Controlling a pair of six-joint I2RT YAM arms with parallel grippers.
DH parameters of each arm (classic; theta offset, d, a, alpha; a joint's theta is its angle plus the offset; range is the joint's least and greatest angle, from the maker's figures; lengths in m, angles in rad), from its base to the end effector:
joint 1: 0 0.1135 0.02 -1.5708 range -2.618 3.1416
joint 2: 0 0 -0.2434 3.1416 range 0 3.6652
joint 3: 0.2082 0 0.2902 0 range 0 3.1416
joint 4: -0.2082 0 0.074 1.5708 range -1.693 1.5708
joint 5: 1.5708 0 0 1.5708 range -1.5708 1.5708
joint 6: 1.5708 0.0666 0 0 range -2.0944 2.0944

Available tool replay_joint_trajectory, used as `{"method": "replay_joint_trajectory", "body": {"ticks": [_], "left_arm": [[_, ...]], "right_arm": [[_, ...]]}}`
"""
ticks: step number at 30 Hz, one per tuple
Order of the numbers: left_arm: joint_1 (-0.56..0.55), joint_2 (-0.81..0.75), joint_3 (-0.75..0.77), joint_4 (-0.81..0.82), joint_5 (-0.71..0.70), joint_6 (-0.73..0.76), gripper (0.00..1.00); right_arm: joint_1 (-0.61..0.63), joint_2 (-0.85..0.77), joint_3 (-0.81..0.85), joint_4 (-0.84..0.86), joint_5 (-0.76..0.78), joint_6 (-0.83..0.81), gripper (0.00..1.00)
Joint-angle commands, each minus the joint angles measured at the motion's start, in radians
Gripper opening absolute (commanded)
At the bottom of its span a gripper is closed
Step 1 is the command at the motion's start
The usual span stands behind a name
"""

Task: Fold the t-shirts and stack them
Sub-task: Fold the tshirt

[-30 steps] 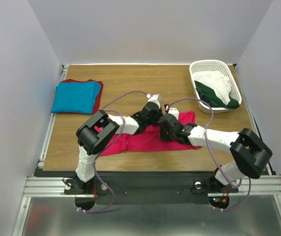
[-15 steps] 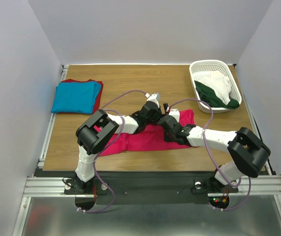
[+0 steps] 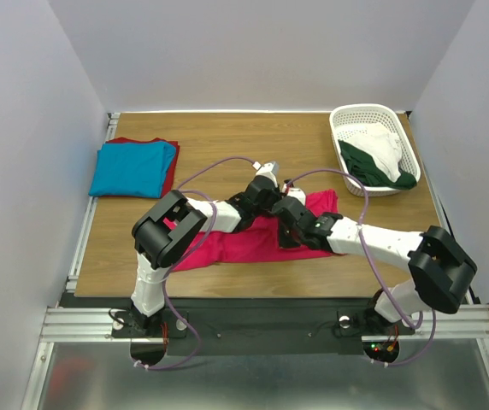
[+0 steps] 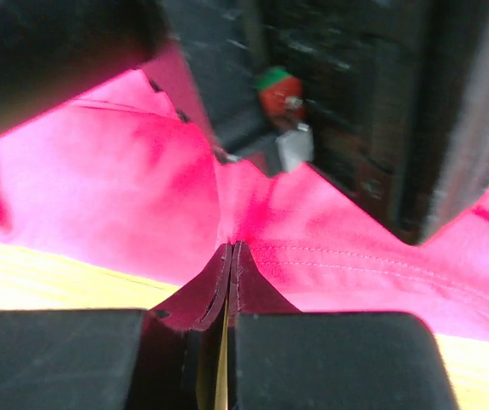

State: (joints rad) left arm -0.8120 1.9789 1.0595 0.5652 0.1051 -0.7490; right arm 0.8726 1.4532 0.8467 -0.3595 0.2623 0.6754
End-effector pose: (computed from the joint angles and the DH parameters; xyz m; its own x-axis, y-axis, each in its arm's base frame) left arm 0.3169 -0.3444 0.0988 -0.7123 -0.2330 -0.6621 0.4156 0.6202 -0.6653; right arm 0.2302 0.2475 0.1289 -0.8160 -0.0330 -0.5771 -0.1728 0.9667 0.1890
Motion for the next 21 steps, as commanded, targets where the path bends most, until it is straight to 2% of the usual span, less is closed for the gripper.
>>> {"method": "replay_joint_trajectory", "body": {"ticks": [1, 7, 10, 11, 12, 15, 18, 21], "left_arm": [[-0.009, -0.031, -0.003, -0.024, 0.01, 0.011, 0.98], [-0.007, -0.032, -0.007, -0.024, 0.011, 0.014, 0.98], [-0.007, -0.035, -0.006, -0.025, 0.013, 0.014, 0.98], [-0.009, -0.035, -0.004, -0.025, 0.013, 0.016, 0.98], [-0.009, -0.035, -0.003, -0.024, 0.013, 0.016, 0.98], [-0.007, -0.041, 0.008, -0.027, 0.01, 0.022, 0.98], [-0.006, -0.051, 0.037, -0.039, 0.008, 0.037, 0.98], [-0.006, -0.072, 0.068, -0.057, 0.004, 0.054, 0.98]], "right_arm": [[0.02, 0.039, 0.035, -0.055, -0.023, 0.027, 0.0], [0.025, 0.055, 0.037, -0.081, -0.021, 0.036, 0.01], [0.026, 0.033, 0.037, -0.102, -0.015, 0.042, 0.07], [0.025, 0.024, 0.04, -0.111, -0.006, 0.044, 0.25], [0.025, 0.015, 0.043, -0.119, -0.002, 0.046, 0.37], [0.025, -0.043, 0.054, -0.153, 0.032, 0.047, 0.67], [0.025, -0.115, 0.057, -0.17, 0.092, 0.053, 0.75], [0.022, -0.163, 0.051, -0.18, 0.169, 0.058, 0.77]]}}
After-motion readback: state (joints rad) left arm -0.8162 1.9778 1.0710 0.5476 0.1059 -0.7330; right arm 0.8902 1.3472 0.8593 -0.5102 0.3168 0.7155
